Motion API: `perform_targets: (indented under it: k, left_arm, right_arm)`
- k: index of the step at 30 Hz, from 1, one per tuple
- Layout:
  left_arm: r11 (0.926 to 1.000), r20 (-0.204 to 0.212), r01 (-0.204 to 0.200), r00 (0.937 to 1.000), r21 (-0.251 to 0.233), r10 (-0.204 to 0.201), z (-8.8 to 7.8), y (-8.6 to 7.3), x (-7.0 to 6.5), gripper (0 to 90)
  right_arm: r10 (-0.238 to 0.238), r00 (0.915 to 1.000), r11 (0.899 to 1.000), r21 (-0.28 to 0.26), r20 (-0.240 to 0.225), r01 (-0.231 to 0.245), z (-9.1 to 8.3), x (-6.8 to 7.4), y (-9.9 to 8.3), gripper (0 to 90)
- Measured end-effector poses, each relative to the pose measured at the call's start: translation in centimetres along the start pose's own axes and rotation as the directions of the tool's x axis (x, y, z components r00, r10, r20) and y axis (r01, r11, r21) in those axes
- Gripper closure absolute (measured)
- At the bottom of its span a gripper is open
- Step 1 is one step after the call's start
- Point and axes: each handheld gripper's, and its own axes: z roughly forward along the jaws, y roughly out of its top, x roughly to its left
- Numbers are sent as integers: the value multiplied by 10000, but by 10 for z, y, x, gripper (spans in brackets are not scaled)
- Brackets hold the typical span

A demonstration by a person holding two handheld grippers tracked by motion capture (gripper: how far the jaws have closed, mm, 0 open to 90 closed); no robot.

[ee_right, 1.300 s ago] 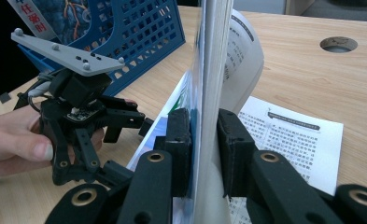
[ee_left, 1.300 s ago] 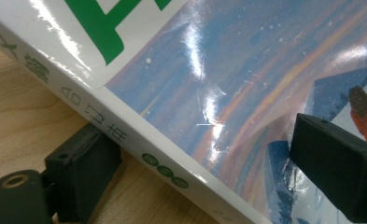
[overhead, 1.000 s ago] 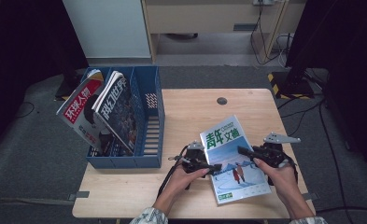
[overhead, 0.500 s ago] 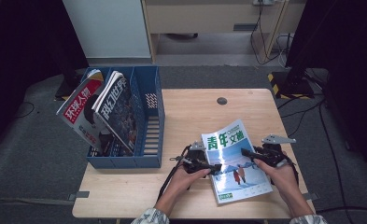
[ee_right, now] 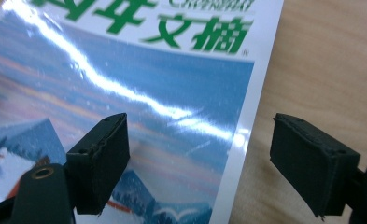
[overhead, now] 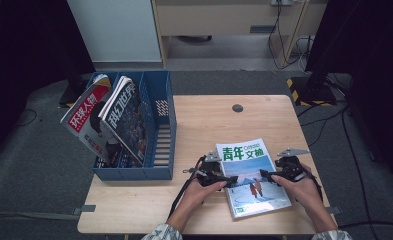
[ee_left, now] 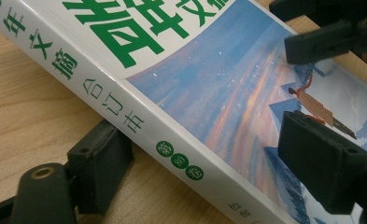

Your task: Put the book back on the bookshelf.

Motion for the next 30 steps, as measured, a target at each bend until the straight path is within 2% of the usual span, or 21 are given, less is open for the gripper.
perform_targets:
  k: [3, 5, 6, 12, 18, 24, 30]
  left_arm:
    - [10000, -24, 63, 10000, -32, -63, 0, 0, -1, 171]
    - [9999, 28, 162, 9999, -36, -162, 0, 0, 0, 167]
    - [9994, 72, 322, 9995, -127, -321, 0, 0, 0, 167]
    - [9974, 298, 675, 9973, -257, -668, 1, 0, 3, 182]
    - [9949, 431, 886, 9953, -490, -866, -6, 5, 4, 205]
    - [9968, -50, 515, 9986, -608, -519, -17, 15, 3, 215]
    - [9949, -181, 759, 9968, -657, -772, -19, 16, 7, 240]
  right_arm:
    - [340, 9985, 9994, 99, -432, -336, 0, -1, -2, 222]
    - [591, 9933, 9980, 261, -993, -568, 2, 0, -4, 210]
    - [672, 9926, 9976, 233, -1012, -651, 3, 1, -5, 211]
    - [615, 9928, 9977, 332, -1026, -584, 1, 3, -6, 237]
    - [463, 9883, 9980, 495, -1453, -395, 2, 13, -5, 282]
    - [193, 9854, 9988, 484, -1691, -113, 5, 23, -4, 283]
    - [11, 9830, 9991, 429, -1835, 68, 9, 31, -3, 283]
